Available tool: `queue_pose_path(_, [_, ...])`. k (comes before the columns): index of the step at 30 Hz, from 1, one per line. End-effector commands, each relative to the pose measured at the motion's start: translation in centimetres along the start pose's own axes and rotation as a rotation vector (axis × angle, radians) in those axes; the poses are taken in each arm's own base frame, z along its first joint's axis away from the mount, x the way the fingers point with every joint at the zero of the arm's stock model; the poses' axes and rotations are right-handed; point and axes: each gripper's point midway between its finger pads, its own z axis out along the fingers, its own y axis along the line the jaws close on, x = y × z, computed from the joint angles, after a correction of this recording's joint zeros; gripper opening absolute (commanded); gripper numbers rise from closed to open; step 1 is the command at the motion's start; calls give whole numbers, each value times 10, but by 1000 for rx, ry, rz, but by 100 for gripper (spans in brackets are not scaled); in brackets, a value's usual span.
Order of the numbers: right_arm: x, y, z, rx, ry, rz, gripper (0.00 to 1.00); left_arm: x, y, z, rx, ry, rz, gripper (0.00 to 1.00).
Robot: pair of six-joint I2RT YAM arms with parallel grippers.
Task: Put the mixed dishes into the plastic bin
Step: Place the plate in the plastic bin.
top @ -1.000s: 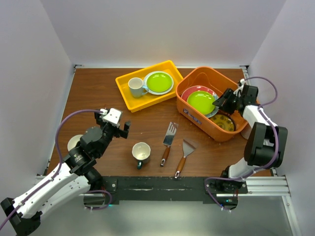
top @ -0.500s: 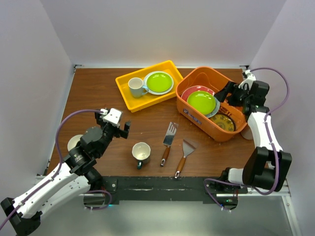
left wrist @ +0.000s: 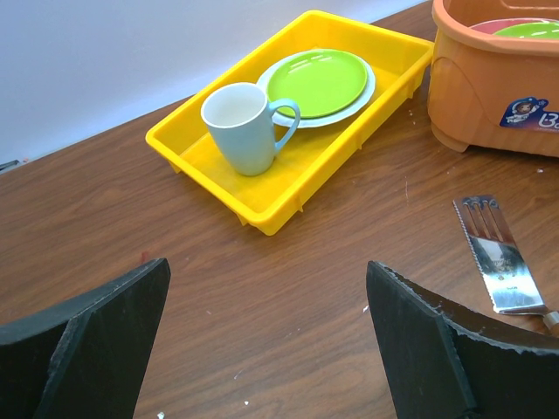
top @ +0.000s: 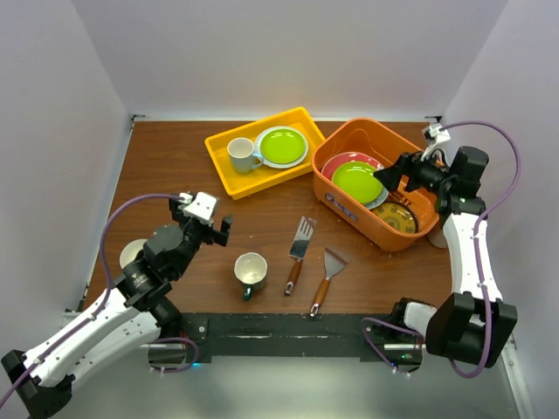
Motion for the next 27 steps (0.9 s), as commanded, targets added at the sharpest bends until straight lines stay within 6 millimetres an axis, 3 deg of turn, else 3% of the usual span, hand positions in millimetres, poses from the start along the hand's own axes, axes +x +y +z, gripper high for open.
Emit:
queue_pose_path(1, [-6, 24, -9, -113, -33, -110, 85, -10, 2, 2, -6, -38, -16, 100])
queue_pose_path(12, [-6, 57, -23, -254, -64, -200, 85, -10, 1, 2, -2, -37, -15, 100])
queue_pose_path(27, [-1, 80, -35, -365, -83, -260, 86, -6, -3, 5, 9, -17, -21, 100])
